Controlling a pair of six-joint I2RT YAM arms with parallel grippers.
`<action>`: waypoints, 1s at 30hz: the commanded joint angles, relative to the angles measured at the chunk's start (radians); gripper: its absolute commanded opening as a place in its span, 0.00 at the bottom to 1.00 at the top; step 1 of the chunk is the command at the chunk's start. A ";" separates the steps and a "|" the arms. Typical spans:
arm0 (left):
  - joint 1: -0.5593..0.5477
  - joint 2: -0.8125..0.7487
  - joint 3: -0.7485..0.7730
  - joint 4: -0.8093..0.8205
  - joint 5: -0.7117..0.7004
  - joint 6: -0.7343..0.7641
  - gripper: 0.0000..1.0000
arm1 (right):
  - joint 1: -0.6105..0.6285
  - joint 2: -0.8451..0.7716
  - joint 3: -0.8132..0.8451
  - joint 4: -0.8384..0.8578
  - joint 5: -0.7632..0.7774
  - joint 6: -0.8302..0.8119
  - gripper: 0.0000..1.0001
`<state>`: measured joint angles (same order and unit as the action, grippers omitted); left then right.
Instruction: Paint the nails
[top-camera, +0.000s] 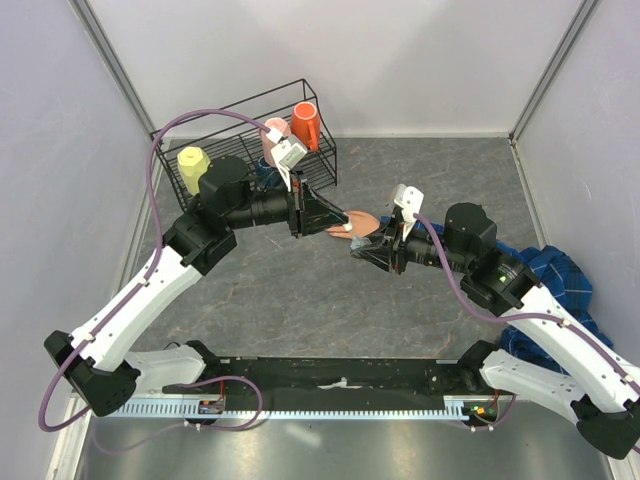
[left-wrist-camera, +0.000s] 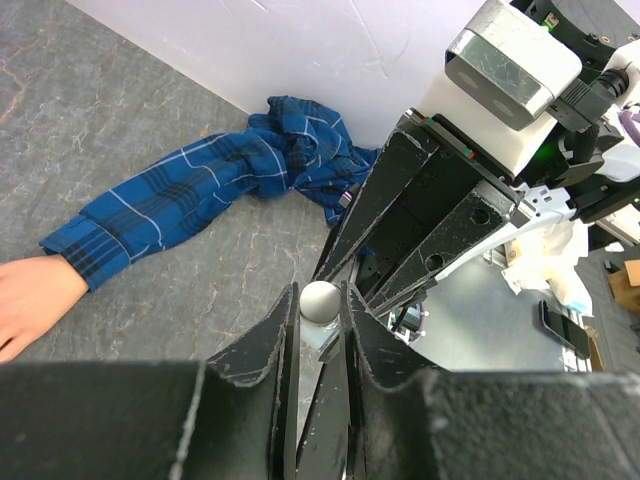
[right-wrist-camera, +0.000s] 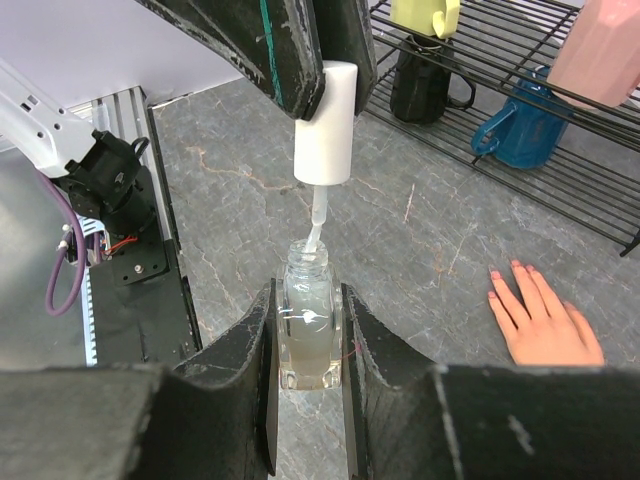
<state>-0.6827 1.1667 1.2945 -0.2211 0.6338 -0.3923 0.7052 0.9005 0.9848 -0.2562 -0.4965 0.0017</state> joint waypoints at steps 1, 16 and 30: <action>-0.006 -0.001 -0.001 0.043 0.015 -0.026 0.02 | 0.007 -0.015 0.023 0.046 -0.011 -0.012 0.00; -0.017 0.002 -0.034 0.086 0.035 -0.063 0.02 | 0.005 -0.015 0.026 0.054 -0.019 -0.008 0.00; -0.028 0.002 -0.070 0.115 0.030 -0.079 0.02 | 0.007 -0.031 0.014 0.089 -0.014 0.027 0.00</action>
<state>-0.6979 1.1690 1.2430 -0.1318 0.6388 -0.4442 0.7052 0.8955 0.9848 -0.2573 -0.4973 0.0048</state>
